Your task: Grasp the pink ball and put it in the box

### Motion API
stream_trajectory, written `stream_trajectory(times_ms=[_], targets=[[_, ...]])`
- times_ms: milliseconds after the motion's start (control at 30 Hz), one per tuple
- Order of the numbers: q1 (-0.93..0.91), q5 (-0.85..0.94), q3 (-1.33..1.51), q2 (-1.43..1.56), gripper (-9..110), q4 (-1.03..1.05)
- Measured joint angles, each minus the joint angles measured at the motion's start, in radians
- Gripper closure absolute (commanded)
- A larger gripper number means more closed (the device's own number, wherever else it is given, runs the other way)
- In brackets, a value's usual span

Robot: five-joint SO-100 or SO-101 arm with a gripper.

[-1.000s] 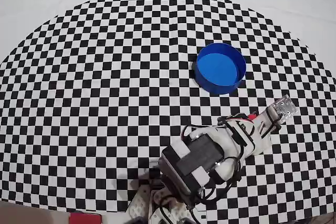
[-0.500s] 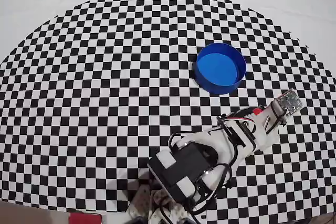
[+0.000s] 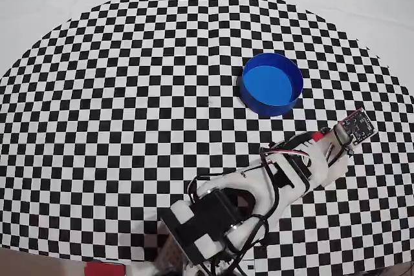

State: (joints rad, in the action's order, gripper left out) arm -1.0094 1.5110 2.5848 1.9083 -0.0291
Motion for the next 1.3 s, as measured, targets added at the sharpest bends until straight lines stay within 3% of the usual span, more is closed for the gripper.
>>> stream_trajectory(times_ms=[800, 1300], targets=[[-0.005, 0.0, 0.098, 0.192, 101, 0.0], [0.16, 0.0, 0.101, 0.193, 101, 0.0]])
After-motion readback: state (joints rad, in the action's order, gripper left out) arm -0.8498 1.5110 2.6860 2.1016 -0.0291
